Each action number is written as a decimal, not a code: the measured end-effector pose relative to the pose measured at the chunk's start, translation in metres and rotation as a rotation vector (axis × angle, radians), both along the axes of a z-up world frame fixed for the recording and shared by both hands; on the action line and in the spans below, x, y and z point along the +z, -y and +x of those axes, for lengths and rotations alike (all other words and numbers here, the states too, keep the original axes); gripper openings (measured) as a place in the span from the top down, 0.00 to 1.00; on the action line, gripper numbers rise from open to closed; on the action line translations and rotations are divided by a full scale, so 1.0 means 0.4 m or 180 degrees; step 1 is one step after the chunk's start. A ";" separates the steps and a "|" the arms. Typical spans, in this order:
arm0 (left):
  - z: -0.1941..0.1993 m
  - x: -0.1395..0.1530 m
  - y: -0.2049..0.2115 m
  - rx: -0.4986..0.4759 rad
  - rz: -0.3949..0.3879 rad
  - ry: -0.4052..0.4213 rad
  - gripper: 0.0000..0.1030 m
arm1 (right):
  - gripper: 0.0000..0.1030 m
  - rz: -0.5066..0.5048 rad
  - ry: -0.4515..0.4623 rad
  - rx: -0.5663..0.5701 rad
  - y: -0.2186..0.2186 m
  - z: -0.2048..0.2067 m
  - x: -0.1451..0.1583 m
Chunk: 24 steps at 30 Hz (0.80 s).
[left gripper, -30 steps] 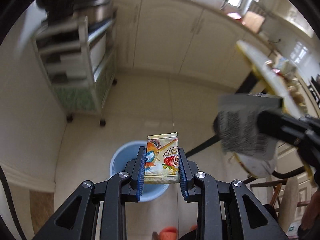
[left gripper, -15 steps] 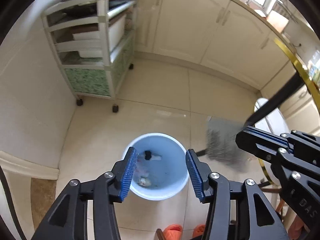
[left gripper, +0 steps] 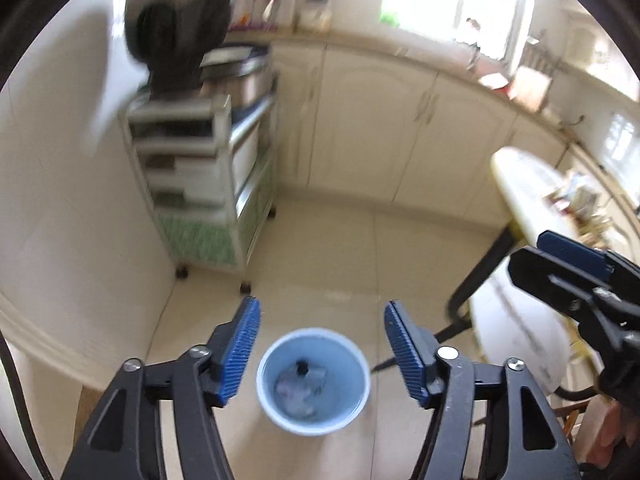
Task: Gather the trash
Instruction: 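Carry wrapper and label to the bucket and open both tools, then grasp the ginger root with the left tool while the right tool grasps the printed snack bag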
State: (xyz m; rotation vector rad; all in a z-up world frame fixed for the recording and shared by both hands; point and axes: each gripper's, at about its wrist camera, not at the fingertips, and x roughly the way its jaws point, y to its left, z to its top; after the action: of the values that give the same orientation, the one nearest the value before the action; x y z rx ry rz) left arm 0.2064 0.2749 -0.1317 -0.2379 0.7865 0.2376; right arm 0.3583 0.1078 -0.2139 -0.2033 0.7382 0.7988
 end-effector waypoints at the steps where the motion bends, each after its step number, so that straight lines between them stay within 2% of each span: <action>1: -0.006 0.031 0.028 -0.0057 0.0043 0.0097 0.36 | 0.43 0.0075 0.0085 -0.0073 0.037 -0.011 0.038; 3: -0.013 0.072 0.081 -0.0200 0.0097 0.0243 0.35 | 0.34 0.0200 0.0207 -0.0193 0.100 -0.021 0.093; 5: -0.003 0.108 0.151 -0.0392 0.0142 0.0366 0.31 | 0.29 0.0267 0.0335 -0.0362 0.182 -0.023 0.142; 8: 0.027 0.142 0.271 -0.0671 0.0187 0.0469 0.30 | 0.29 0.0266 0.0470 -0.0620 0.313 -0.006 0.193; 11: 0.079 0.151 0.384 -0.0952 0.0165 0.0496 0.28 | 0.25 0.0063 0.0584 -0.0980 0.452 0.034 0.212; 15: 0.189 0.133 0.523 -0.1324 0.0193 0.0457 0.26 | 0.25 -0.0241 0.0500 -0.1397 0.615 0.112 0.188; 19: 0.304 0.092 0.652 -0.1547 0.0300 0.0259 0.26 | 0.25 -0.0341 0.0324 -0.1591 0.723 0.154 0.148; 24: 0.441 0.035 0.688 -0.1615 0.0312 0.0058 0.26 | 0.25 -0.0433 0.0096 -0.1583 0.787 0.189 0.083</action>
State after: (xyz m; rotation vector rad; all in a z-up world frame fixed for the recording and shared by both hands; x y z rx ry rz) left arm 0.3828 -0.0001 -0.1179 0.0559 0.7897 -0.2045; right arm 0.4339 -0.2071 -0.1806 -0.1442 0.7729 0.2729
